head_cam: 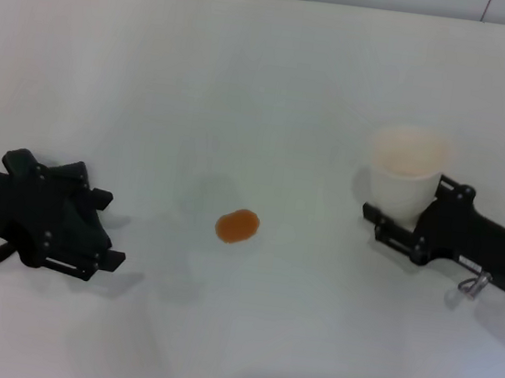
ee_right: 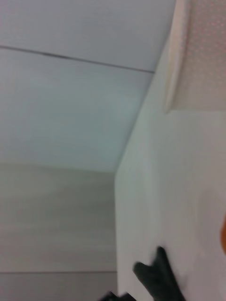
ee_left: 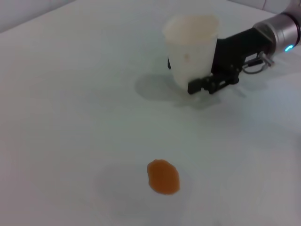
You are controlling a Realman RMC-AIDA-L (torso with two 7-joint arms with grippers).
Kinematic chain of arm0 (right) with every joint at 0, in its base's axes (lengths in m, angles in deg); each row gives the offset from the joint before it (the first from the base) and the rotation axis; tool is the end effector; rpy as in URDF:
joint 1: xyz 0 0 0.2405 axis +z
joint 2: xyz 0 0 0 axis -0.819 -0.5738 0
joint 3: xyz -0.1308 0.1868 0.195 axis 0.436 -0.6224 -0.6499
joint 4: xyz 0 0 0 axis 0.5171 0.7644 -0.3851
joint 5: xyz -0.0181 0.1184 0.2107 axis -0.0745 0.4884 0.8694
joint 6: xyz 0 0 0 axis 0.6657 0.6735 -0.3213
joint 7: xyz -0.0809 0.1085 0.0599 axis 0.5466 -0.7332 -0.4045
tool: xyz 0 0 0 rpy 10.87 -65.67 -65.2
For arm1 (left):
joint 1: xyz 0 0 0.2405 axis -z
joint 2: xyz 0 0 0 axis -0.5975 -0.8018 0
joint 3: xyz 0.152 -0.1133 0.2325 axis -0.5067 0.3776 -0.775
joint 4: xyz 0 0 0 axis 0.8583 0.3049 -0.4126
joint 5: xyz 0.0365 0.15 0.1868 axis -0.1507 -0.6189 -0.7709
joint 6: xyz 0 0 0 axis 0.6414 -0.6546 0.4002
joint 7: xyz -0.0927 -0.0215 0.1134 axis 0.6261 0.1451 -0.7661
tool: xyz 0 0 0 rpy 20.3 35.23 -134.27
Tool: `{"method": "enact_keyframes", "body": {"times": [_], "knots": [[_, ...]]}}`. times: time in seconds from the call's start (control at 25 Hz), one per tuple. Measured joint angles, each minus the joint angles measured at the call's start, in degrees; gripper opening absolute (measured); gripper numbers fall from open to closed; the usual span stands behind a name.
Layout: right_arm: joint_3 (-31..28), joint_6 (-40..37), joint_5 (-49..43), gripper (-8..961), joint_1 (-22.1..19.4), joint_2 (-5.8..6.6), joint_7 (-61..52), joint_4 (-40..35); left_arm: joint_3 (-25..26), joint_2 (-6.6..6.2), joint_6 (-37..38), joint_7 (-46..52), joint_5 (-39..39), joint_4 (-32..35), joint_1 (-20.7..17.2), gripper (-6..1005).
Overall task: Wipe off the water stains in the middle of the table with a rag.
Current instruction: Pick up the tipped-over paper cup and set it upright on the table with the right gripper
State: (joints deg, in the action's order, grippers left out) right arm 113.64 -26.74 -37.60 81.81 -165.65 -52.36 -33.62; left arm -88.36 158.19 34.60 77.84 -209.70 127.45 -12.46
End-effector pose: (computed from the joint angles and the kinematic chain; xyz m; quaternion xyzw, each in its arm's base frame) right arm 0.3675 0.3464 -0.0936 -0.9078 0.1072 0.2305 0.3335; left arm -0.3155 0.3458 0.0250 -0.9808 -0.1743 -0.0438 0.0754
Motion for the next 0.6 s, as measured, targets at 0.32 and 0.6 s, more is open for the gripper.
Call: {"method": "enact_keyframes", "body": {"times": [0.32, 0.6], "knots": [[2.29, 2.2, 0.09, 724, 1.16, 0.0, 0.07, -0.25, -0.27, 0.0, 0.0, -0.01, 1.21, -0.1, -0.17, 874], [2.38, 2.96, 0.13, 735, 1.01, 0.0, 0.09, -0.17, -0.32, 0.0, 0.01, 0.0, 1.25, -0.1, -0.19, 874]]}}
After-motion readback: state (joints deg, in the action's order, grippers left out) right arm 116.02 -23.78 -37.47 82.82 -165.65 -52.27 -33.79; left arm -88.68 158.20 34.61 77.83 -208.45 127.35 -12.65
